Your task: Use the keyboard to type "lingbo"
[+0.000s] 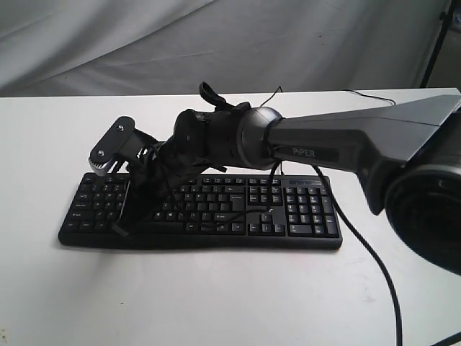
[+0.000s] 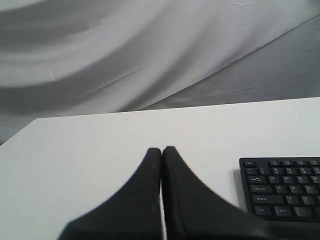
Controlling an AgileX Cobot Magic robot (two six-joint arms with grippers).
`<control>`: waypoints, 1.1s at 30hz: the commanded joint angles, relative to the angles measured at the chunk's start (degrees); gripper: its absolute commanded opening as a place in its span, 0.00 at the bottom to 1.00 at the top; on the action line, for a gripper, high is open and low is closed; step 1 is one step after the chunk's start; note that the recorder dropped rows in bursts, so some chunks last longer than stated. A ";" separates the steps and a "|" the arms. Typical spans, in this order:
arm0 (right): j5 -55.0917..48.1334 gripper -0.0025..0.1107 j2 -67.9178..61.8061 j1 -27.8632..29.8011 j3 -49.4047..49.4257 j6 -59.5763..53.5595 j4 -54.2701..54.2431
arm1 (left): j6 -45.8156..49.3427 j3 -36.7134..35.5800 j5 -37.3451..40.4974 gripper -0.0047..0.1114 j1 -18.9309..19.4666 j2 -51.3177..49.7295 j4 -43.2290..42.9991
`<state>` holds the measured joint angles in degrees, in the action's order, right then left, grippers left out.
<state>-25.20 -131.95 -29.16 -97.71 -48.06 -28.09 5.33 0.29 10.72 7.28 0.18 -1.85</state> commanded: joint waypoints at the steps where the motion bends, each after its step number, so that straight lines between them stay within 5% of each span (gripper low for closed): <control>1: 0.85 0.02 -0.39 0.63 -0.38 0.12 -0.33 | -0.16 -0.29 -0.36 0.05 -0.22 -0.18 0.03; 33: 1.90 0.02 -1.93 1.13 -0.38 -1.59 1.98 | -0.16 -0.29 -0.36 0.05 -0.22 -0.18 0.03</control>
<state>-23.40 -134.14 -28.37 -97.71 -49.39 -26.51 5.33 0.29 10.72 7.28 0.18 -1.85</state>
